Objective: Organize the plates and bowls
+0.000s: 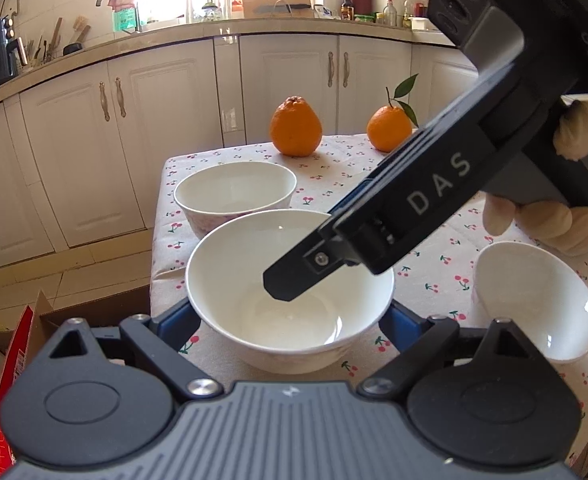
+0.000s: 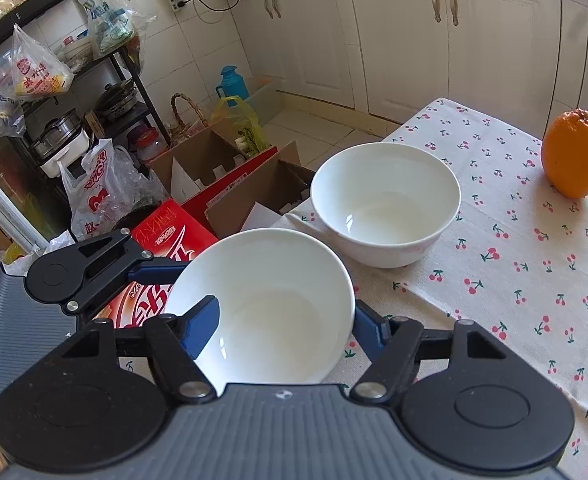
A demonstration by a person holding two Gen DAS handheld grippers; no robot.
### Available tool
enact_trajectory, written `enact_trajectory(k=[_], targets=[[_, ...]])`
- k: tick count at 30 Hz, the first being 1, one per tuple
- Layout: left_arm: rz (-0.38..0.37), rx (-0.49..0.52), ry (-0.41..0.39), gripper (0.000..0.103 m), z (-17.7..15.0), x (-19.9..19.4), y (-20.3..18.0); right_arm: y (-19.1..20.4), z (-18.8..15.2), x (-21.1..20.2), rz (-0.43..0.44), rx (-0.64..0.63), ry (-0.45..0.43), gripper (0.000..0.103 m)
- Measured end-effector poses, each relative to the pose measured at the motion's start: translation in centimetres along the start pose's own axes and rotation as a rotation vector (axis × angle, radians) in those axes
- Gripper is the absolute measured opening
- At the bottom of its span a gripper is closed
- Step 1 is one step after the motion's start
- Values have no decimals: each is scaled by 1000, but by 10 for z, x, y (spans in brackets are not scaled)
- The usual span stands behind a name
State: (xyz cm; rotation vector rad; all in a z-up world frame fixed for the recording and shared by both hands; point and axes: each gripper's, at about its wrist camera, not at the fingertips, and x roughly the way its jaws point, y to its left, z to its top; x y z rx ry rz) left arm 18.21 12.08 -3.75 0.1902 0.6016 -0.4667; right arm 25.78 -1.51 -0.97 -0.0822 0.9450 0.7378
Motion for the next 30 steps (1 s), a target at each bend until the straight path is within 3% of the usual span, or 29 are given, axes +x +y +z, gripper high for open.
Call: enact_trajectory(k=[9,30], targets=[[-32,51,-36,94,11,-31,-24,13,-13,-33,-43,7,17,76],[-75,127,-57,94,27,-63,-83,14,-56,-116,-47,53,-73,76]])
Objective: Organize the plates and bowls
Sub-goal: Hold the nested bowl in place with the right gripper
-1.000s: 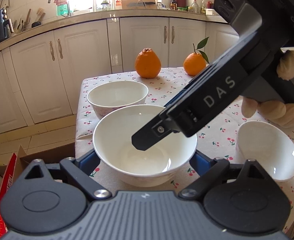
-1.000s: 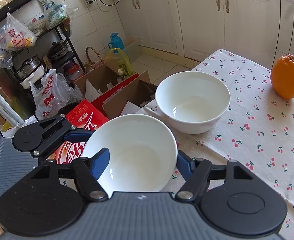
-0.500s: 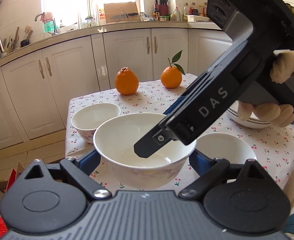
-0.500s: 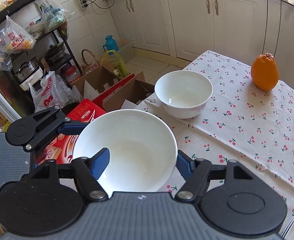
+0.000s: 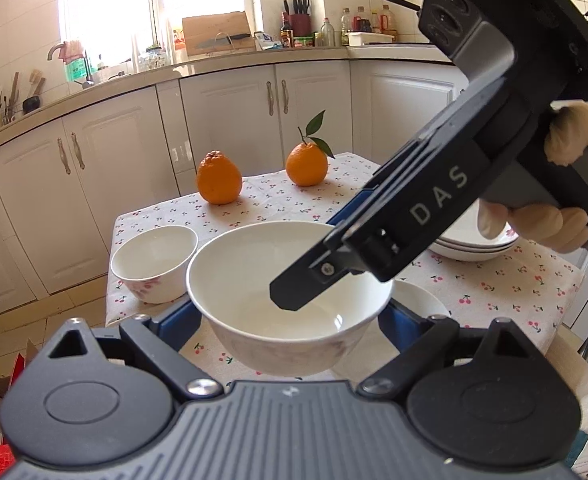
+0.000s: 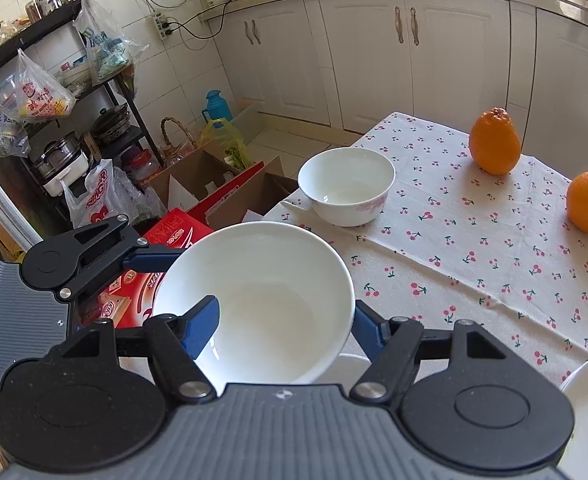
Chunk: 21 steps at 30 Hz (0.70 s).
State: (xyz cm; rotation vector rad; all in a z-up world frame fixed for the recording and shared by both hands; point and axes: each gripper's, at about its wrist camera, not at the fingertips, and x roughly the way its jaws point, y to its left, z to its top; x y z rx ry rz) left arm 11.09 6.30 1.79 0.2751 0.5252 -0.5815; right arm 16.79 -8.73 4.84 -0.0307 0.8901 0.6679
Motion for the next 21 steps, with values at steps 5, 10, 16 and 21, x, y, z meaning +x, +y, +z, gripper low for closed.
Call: enact_trajectory(k=[5,10,16,21], targets=[[-19,15,-4,94,4,1,-14,-5,-10,-16,-10,12,-18,76],[-48,8,-4,94,6,5,-25,-12,-21,-29,-25,27,-29,76],[-84,6,11,94,5,14,-40,-23,-36,-36,-41,58,-20,76],[-102,-5,36,94,1,22,-44,-31,-45,-35,-44,75,-4,76]])
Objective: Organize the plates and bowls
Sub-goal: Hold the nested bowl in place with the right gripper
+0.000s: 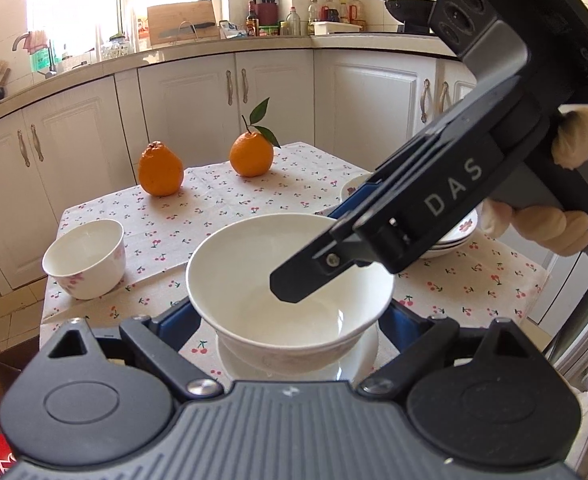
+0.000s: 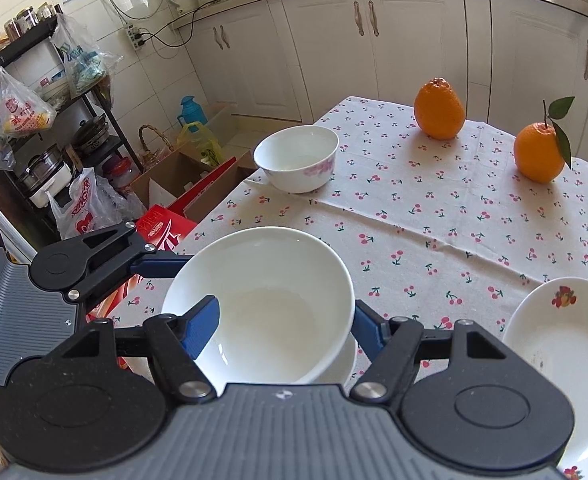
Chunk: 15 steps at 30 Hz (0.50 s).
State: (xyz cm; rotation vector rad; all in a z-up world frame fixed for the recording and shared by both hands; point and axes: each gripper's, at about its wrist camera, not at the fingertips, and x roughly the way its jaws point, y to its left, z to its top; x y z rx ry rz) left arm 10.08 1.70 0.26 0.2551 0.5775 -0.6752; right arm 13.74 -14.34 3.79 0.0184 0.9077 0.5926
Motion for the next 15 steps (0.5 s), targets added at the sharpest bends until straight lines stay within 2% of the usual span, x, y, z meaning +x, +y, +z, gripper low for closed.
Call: enact_trajectory(k=[15], targets=[[-24,-48,76,94,-13,12,2,-4,-12,16,8,17,44,76]])
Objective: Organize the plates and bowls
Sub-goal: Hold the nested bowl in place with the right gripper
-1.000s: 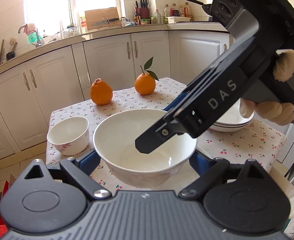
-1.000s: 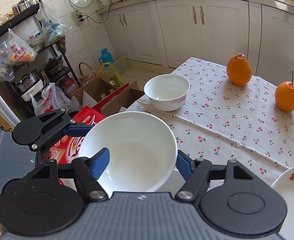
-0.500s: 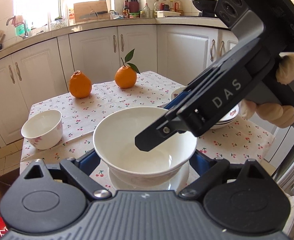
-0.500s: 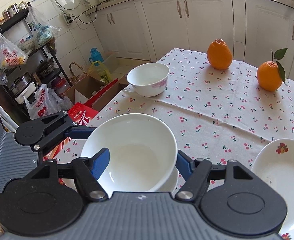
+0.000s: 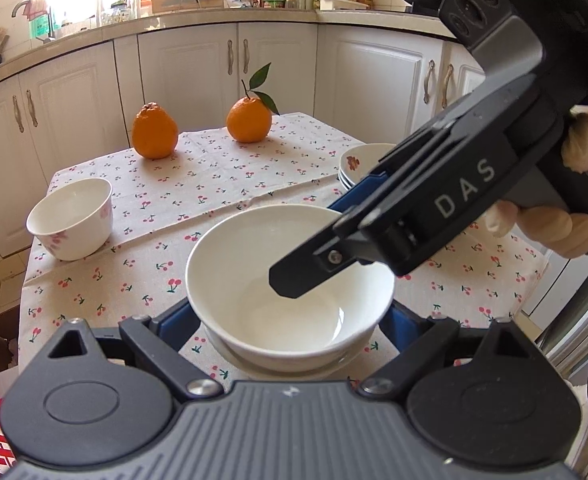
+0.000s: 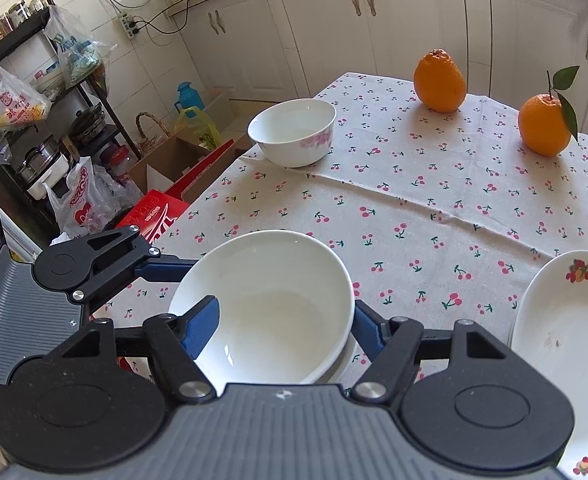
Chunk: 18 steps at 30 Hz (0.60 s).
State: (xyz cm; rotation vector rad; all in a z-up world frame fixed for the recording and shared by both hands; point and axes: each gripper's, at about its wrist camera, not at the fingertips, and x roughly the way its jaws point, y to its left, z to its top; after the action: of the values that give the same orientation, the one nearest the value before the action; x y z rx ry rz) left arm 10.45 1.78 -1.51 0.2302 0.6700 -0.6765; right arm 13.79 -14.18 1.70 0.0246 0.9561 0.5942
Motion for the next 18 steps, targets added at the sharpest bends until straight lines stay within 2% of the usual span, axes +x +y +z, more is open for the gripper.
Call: enact_trajectory(k=[18], targets=[[-8,-6,14,95,-1,6,3,1,-3,6,-33,-18,10,76]])
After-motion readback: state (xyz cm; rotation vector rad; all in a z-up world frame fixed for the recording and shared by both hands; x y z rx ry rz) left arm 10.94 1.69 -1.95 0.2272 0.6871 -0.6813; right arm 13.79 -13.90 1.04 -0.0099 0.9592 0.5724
